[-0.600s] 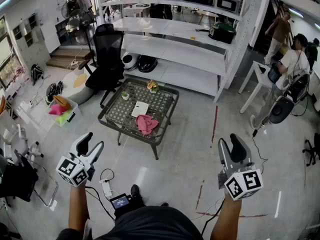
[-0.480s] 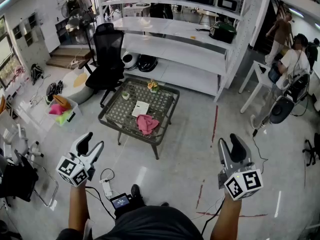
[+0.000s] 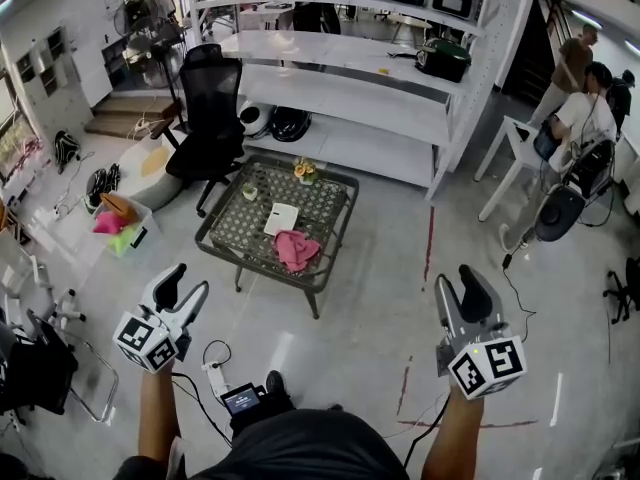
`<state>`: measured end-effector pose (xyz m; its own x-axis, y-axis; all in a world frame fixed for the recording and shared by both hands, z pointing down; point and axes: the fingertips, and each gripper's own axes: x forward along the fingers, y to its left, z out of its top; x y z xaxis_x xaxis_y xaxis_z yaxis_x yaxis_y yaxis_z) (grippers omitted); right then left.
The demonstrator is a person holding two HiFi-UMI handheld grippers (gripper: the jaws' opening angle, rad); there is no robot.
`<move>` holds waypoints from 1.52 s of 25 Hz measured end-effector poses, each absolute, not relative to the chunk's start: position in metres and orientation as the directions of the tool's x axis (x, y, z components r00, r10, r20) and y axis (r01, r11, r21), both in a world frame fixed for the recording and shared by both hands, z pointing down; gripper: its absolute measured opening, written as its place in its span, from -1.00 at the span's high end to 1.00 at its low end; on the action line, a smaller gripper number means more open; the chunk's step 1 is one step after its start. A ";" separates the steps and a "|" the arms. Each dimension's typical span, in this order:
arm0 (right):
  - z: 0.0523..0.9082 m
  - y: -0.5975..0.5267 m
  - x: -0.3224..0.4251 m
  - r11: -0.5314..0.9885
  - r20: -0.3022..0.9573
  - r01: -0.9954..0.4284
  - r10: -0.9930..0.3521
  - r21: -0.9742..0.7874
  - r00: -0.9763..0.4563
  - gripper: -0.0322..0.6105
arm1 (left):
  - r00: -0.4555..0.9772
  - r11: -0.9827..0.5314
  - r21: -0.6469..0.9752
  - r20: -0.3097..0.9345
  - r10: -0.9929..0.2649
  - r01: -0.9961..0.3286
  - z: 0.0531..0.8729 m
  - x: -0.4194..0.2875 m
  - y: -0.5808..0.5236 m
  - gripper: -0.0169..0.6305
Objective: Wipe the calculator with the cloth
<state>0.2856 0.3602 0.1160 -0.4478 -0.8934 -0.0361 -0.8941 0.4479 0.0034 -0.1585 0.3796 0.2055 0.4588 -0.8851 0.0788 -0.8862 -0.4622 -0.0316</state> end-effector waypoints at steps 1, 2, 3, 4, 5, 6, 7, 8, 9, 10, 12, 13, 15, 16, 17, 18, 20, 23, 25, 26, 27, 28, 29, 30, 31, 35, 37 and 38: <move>0.116 0.359 0.283 0.444 -0.038 -0.896 -0.895 0.002 -0.444 0.40 | 0.462 -0.466 -0.033 0.079 -0.883 -0.884 0.204 -0.161 0.375 0.13; 0.116 0.356 0.279 0.441 -0.041 -0.898 -0.897 0.001 -0.440 0.40 | 0.466 -0.470 -0.033 0.079 -0.881 -0.882 0.203 -0.164 0.371 0.13; 0.115 0.354 0.276 0.437 -0.041 -0.899 -0.899 -0.001 -0.437 0.40 | 0.472 -0.476 -0.034 0.078 -0.878 -0.879 0.202 -0.167 0.365 0.13; 0.115 0.352 0.272 0.434 -0.040 -0.901 -0.900 -0.004 -0.434 0.40 | 0.481 -0.484 -0.036 0.075 -0.874 -0.874 0.203 -0.170 0.360 0.13; 0.115 0.349 0.267 0.431 -0.039 -0.902 -0.902 -0.008 -0.430 0.40 | 0.490 -0.493 -0.037 0.073 -0.869 -0.869 0.203 -0.173 0.354 0.13; 0.115 0.347 0.261 0.426 -0.038 -0.904 -0.904 -0.013 -0.426 0.40 | 0.498 -0.502 -0.036 0.073 -0.864 -0.864 0.204 -0.177 0.348 0.13; 0.115 0.344 0.256 0.421 -0.038 -0.907 -0.907 -0.018 -0.420 0.40 | 0.505 -0.509 -0.035 0.073 -0.860 -0.860 0.204 -0.180 0.342 0.13; 0.113 0.342 0.250 0.416 -0.039 -0.909 -0.909 -0.022 -0.415 0.40 | 0.511 -0.514 -0.033 0.073 -0.856 -0.857 0.203 -0.183 0.336 0.13; 0.111 0.338 0.244 0.410 -0.041 -0.912 -0.912 -0.027 -0.409 0.40 | 0.516 -0.519 -0.030 0.073 -0.853 -0.854 0.200 -0.187 0.330 0.13; 0.108 0.335 0.239 0.407 -0.045 -0.913 -0.913 -0.031 -0.405 0.40 | 0.521 -0.524 -0.028 0.072 -0.850 -0.851 0.198 -0.191 0.324 0.13; 0.103 0.328 0.228 0.404 -0.053 -0.914 -0.914 -0.038 -0.402 0.40 | 0.531 -0.534 -0.023 0.072 -0.844 -0.845 0.194 -0.200 0.311 0.13; 0.101 0.325 0.221 0.404 -0.056 -0.914 -0.914 -0.040 -0.401 0.40 | 0.536 -0.539 -0.019 0.075 -0.841 -0.842 0.193 -0.204 0.306 0.13; 0.100 0.320 0.208 0.398 -0.054 -0.917 -0.917 -0.040 -0.396 0.40 | 0.545 -0.548 -0.011 0.076 -0.835 -0.837 0.197 -0.215 0.295 0.13; 0.101 0.317 0.201 0.393 -0.052 -0.919 -0.919 -0.036 -0.391 0.40 | 0.550 -0.552 -0.008 0.075 -0.832 -0.834 0.201 -0.221 0.290 0.13; 0.103 0.314 0.195 0.388 -0.050 -0.921 -0.921 -0.032 -0.386 0.40 | 0.554 -0.556 -0.004 0.074 -0.829 -0.831 0.205 -0.226 0.285 0.13; 0.104 0.310 0.190 0.382 -0.049 -0.924 -0.924 -0.028 -0.380 0.40 | 0.559 -0.561 0.000 0.073 -0.826 -0.828 0.208 -0.231 0.279 0.13; 0.105 0.304 0.180 0.372 -0.044 -0.928 -0.928 -0.023 -0.371 0.40 | 0.572 -0.573 0.009 0.072 -0.817 -0.820 0.213 -0.239 0.268 0.13; 0.105 0.298 0.163 0.364 -0.031 -0.931 -0.931 -0.013 -0.363 0.40 | 0.593 -0.593 0.019 0.073 -0.802 -0.805 0.218 -0.248 0.254 0.13; 0.107 0.296 0.152 0.359 -0.017 -0.933 -0.933 -0.006 -0.359 0.40 | 0.606 -0.606 0.022 0.066 -0.793 -0.795 0.222 -0.255 0.248 0.13; 0.107 0.295 0.147 0.357 -0.011 -0.934 -0.934 -0.001 -0.357 0.40 | 0.611 -0.610 0.024 0.061 -0.790 -0.792 0.224 -0.259 0.244 0.13; 0.108 0.293 0.143 0.356 -0.005 -0.934 -0.934 0.003 -0.356 0.40 | 0.613 -0.613 0.026 0.055 -0.788 -0.790 0.227 -0.264 0.241 0.13; 0.108 0.290 0.140 0.356 0.002 -0.935 -0.935 0.007 -0.356 0.40 | 0.612 -0.612 0.030 0.050 -0.789 -0.791 0.228 -0.268 0.239 0.13; 0.108 0.288 0.136 0.356 0.011 -0.934 -0.934 0.011 -0.356 0.40 | 0.609 -0.608 0.035 0.048 -0.792 -0.793 0.230 -0.272 0.236 0.13; 0.109 0.285 0.133 0.357 0.019 -0.934 -0.934 0.014 -0.357 0.40 | 0.605 -0.603 0.044 0.049 -0.795 -0.796 0.232 -0.275 0.234 0.13; 0.109 0.281 0.131 0.358 0.026 -0.934 -0.934 0.016 -0.357 0.40 | 0.600 -0.598 0.054 0.054 -0.798 -0.800 0.234 -0.278 0.232 0.13; 0.115 0.264 0.124 0.365 0.045 -0.931 -0.931 0.019 -0.363 0.40 | 0.593 -0.588 0.086 0.082 -0.801 -0.805 0.250 -0.282 0.223 0.13; 0.121 0.254 0.123 0.370 0.055 -0.929 -0.928 0.014 -0.369 0.40 | 0.596 -0.590 0.090 0.092 -0.798 -0.803 0.257 -0.280 0.219 0.13; 0.123 0.249 0.124 0.373 0.059 -0.928 -0.927 0.010 -0.372 0.40 | 0.595 -0.589 0.090 0.095 -0.798 -0.803 0.259 -0.279 0.217 0.13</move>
